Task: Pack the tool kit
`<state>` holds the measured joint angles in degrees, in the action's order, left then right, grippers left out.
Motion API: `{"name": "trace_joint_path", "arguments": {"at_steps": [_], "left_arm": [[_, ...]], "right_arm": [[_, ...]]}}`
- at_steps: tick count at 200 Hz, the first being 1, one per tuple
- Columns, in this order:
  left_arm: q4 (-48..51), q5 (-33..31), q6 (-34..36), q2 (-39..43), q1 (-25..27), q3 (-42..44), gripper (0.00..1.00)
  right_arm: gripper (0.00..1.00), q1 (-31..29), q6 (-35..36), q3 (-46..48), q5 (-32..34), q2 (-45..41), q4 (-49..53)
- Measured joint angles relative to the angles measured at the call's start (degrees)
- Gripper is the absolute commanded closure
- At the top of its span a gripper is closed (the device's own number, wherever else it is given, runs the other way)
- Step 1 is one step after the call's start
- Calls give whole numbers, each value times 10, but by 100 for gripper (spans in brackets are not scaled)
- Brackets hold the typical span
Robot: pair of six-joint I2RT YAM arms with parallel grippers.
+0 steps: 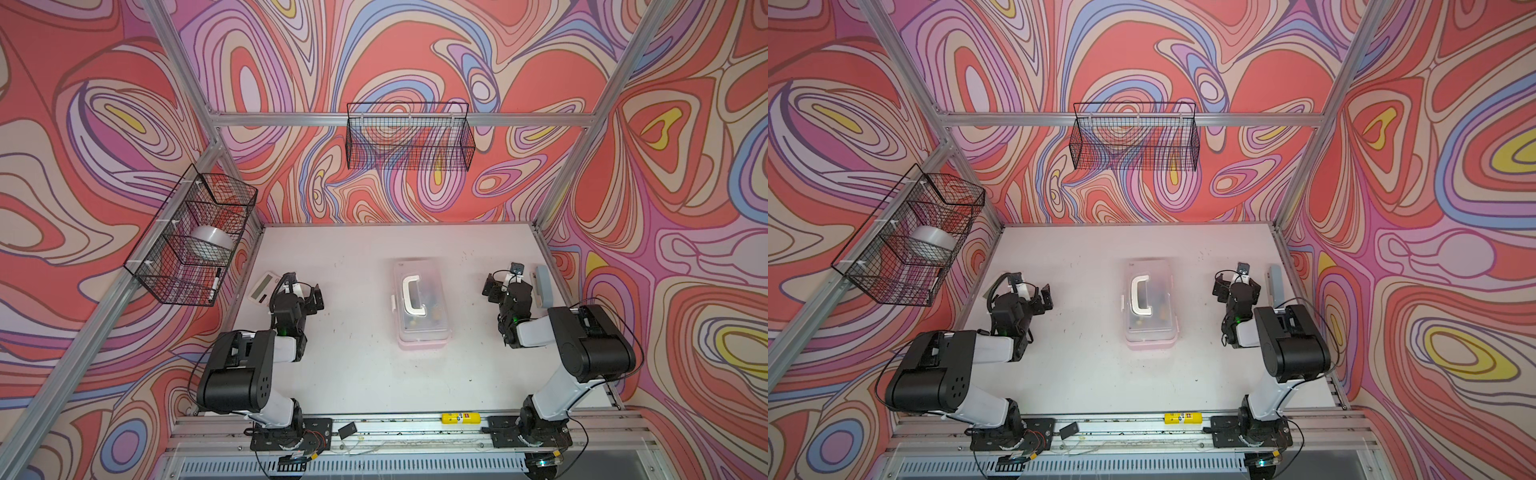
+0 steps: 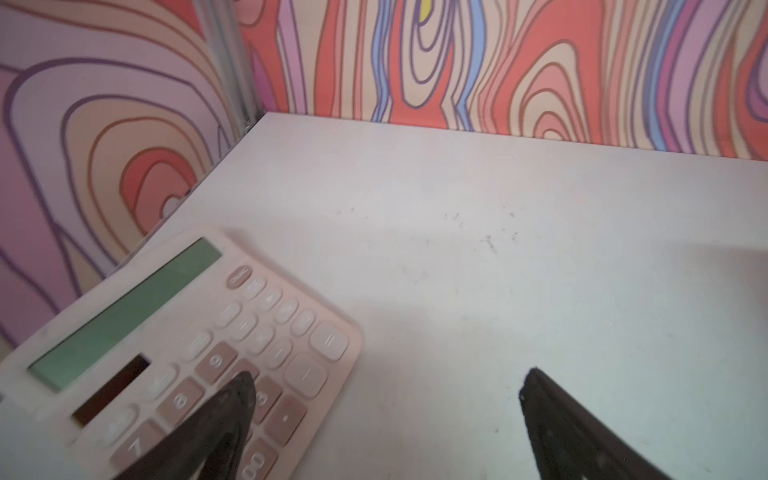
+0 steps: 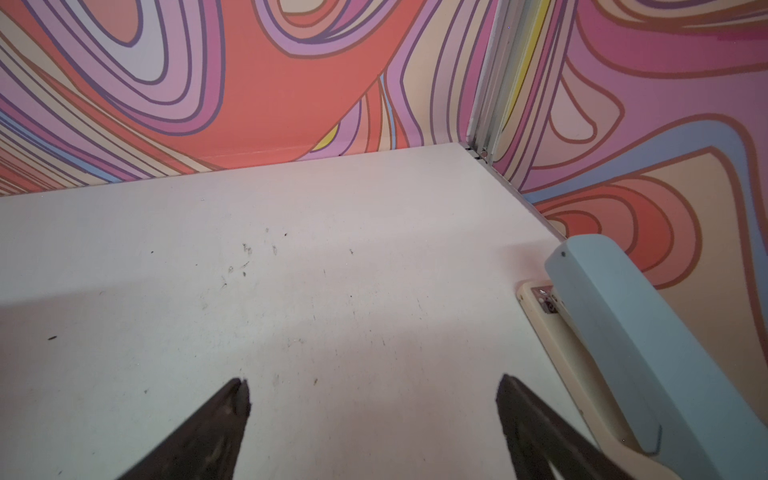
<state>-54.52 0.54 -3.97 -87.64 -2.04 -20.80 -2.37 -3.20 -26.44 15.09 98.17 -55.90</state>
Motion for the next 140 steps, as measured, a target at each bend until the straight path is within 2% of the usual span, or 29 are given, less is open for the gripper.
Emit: {"name": "trace_joint_path", "arguments": {"at_steps": [41, 140], "left_arm": [[26, 46, 19, 0, 2, -4, 0], [38, 70, 23, 0, -2, -4, 0]], "right_arm": [[2, 0, 1, 0, -2, 0, -2], [2, 0, 2, 0, -9, 0, 4]]}}
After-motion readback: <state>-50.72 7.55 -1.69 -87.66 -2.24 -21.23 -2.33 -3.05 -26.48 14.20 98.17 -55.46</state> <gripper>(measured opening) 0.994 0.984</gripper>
